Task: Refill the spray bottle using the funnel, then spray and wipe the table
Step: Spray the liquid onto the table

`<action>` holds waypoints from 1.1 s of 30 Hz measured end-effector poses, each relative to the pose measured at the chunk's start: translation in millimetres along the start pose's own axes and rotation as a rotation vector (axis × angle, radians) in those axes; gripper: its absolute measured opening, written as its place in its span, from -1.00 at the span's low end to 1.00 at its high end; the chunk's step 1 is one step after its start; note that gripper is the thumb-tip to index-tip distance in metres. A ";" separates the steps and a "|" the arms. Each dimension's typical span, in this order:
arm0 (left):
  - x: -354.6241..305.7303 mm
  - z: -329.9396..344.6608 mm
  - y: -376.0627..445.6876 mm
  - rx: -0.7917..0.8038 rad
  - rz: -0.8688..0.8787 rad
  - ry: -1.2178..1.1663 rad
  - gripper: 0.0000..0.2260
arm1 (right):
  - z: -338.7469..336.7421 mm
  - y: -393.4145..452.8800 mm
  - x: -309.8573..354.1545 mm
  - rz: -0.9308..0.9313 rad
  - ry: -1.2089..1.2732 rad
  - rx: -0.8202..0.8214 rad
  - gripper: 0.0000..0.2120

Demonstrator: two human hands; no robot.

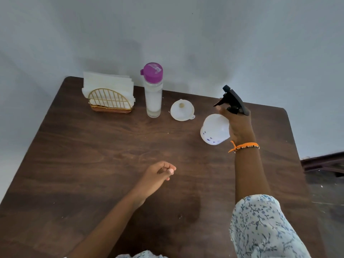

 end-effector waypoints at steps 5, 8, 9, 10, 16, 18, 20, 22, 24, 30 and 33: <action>-8.3 -6.2 18.7 -0.019 -0.033 -0.034 -0.87 | 5.7 41.4 -3.7 -0.020 0.013 0.056 -0.67; -12.5 -7.2 26.3 -0.017 -0.051 -0.055 -0.86 | 8.3 58.3 0.7 -0.065 0.046 0.095 -0.63; -13.4 -7.2 28.2 -0.020 -0.055 -0.063 -0.86 | 9.3 63.7 0.8 -0.070 0.057 0.109 -0.63; -14.0 -7.0 30.0 -0.023 -0.059 -0.070 -0.85 | 9.5 68.6 0.1 -0.076 0.061 0.121 -0.62; -17.5 -2.9 39.3 -0.027 -0.060 -0.072 -0.83 | 12.0 85.6 -8.3 -0.044 0.070 0.108 -0.69; -19.4 -1.7 41.6 -0.021 -0.053 -0.072 -0.83 | 13.0 85.5 -6.6 -0.052 0.068 0.101 -0.72; -20.6 -0.3 43.3 -0.015 -0.044 -0.084 -0.83 | 12.0 83.5 -6.8 -0.056 0.006 0.067 -0.76; -20.7 0.2 44.2 -0.014 -0.038 -0.096 -0.83 | 7.3 75.5 -15.2 -0.014 -0.085 0.001 -0.72; -20.5 -1.1 43.6 -0.019 -0.031 -0.109 -0.83 | 0.9 61.4 -28.4 0.026 -0.085 -0.072 -0.52; -22.3 -12.6 34.0 -0.054 -0.011 -0.138 -0.84 | -6.3 -10.1 -70.3 0.140 -0.025 -0.420 -0.71; -19.6 -28.4 24.4 -0.105 0.019 -0.179 -0.84 | 21.0 -40.4 -89.8 0.246 0.012 -0.399 -0.87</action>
Point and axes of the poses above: each hand's wrist, its own y-axis towards the middle knuckle, its own z-axis out of the palm, x = y × z, the point moved 10 cm from there along y, towards the middle knuckle, and after that the axes turned 6 degrees about x, right-handed, at the moved point
